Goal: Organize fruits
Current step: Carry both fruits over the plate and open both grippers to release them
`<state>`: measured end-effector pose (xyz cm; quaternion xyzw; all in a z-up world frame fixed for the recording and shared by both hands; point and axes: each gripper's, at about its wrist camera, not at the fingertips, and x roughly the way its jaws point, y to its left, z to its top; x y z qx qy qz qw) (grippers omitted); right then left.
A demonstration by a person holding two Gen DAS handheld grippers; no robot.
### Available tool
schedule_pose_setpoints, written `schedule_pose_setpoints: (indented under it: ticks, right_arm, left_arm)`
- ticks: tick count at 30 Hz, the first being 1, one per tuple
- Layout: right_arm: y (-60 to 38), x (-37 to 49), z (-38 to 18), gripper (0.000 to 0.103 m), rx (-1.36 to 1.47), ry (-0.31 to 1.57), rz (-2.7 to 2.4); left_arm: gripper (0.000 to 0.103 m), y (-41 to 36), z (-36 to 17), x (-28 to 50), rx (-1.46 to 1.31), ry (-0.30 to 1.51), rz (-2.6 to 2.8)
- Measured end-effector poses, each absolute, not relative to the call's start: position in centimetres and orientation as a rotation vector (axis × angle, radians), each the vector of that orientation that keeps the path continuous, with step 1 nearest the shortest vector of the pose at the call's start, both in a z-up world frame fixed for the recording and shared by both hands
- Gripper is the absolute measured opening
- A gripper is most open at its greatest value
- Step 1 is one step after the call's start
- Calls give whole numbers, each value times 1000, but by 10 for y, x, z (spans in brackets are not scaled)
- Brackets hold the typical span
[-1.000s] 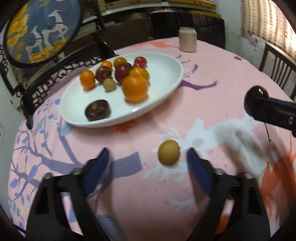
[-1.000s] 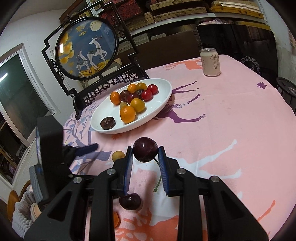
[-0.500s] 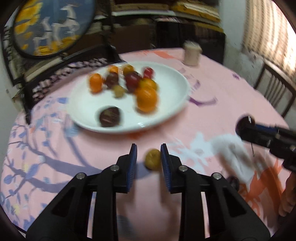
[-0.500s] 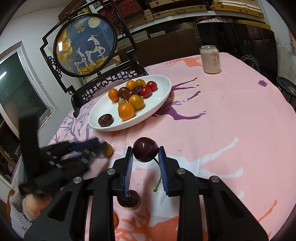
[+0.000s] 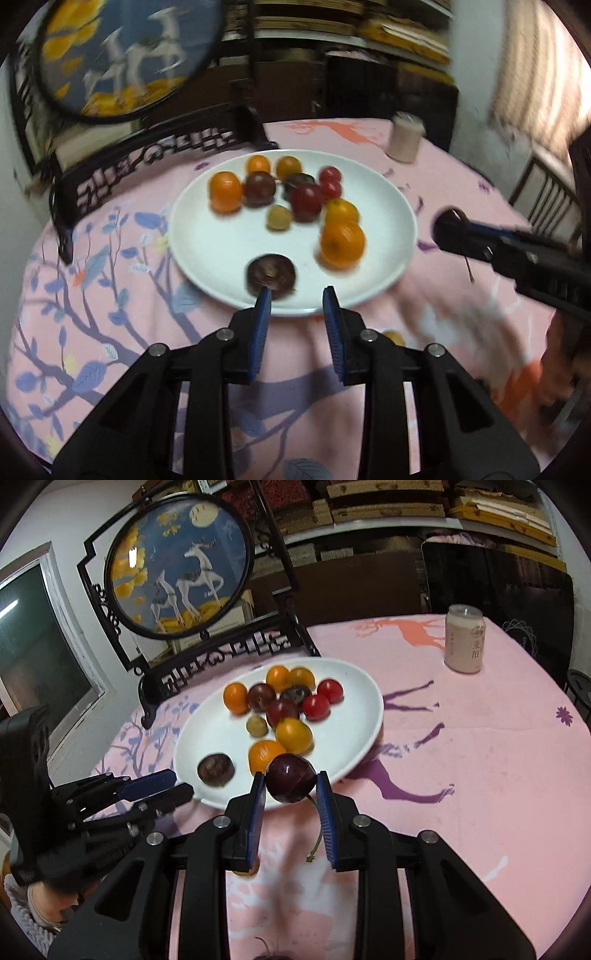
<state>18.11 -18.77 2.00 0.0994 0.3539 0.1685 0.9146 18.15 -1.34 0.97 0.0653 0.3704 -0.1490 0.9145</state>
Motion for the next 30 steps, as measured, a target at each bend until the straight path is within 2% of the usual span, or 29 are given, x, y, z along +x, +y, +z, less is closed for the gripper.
schedule_pose_setpoints:
  ticks: [8,9,11,14,16,18,19,20,26,30]
  right_arm:
    - [-193,177,19,28,215,731,350]
    - [-194,176,19,28,215,730,351]
    - [-195,175,20,29,214,726,347]
    - [-198,174,21,29,219,722,341]
    - [-201,173,22,29,225,718,340]
    - [-202,171,24,29,228,714,344]
    - [-202,171,24,28,229,714,346]
    - [-201,171,24,28,229,714,348]
    - [-201,172,25,29,229,713,348]
    - [-187,191,24,28,186,730,339]
  left_arm:
    - [31,-8,14,179,57,732,-364]
    - [35,-9,14,176,48,734,-399]
    - [68,-21,13,164,64,733,-470]
    - [70,-49,5,150,163,733,-517]
    - [68,-63,-7,148,199,772,-541]
    - [47,-71,-22,153,241,822,-529]
    - [31,-73,-29,157,250,849,-515]
    - [26,-73,-35,161,242,866,-509]
    - [24,-57,-3,161,176,768,-486]
    - [24,-23,32,192,101,700,-331]
